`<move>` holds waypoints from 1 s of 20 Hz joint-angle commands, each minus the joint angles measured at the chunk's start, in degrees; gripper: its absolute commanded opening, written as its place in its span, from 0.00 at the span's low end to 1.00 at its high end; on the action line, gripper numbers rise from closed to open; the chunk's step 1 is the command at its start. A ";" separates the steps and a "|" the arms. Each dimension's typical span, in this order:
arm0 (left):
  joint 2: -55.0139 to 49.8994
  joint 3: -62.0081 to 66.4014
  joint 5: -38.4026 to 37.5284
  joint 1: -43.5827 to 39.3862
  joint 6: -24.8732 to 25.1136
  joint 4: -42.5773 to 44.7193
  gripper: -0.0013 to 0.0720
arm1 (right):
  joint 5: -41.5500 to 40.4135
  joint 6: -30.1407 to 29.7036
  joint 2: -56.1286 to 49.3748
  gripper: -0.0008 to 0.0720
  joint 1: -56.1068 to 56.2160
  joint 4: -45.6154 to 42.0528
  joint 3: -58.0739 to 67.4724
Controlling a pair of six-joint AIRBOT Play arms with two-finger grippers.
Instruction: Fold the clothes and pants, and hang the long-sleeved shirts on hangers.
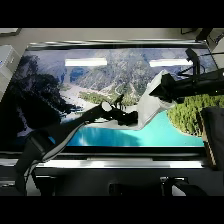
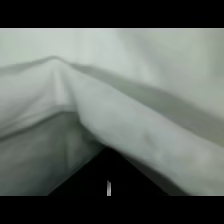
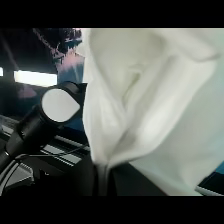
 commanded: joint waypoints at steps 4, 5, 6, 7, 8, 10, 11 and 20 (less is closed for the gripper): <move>-2.14 2.99 10.69 -5.01 7.67 -14.84 0.04 | 0.09 3.58 -0.42 0.06 0.94 -4.11 0.00; -1.75 2.97 6.84 -2.64 8.79 -11.87 0.04 | -1.14 2.80 -1.46 0.06 1.79 -3.93 0.00; -1.07 2.97 2.40 0.22 8.59 -6.67 0.04 | -2.80 2.23 -2.69 0.06 3.13 -3.74 0.00; 0.07 2.95 -2.21 3.50 8.57 -0.81 0.04 | -4.61 1.70 -4.33 0.06 4.87 -3.13 0.00; 1.90 2.95 -6.82 7.48 8.57 5.35 0.04 | -6.32 1.25 -6.36 0.06 6.93 -2.43 0.00; 7.21 2.95 -13.75 15.98 8.59 13.97 0.04 | -10.43 1.11 -10.95 0.06 11.15 -0.52 0.00; 10.62 2.97 -15.89 20.52 8.59 16.06 0.04 | -13.38 1.11 -13.84 0.06 13.57 1.38 0.00; 41.24 2.95 -19.71 39.15 9.92 20.33 0.04 | -27.67 -4.35 -39.71 0.88 29.46 25.92 0.02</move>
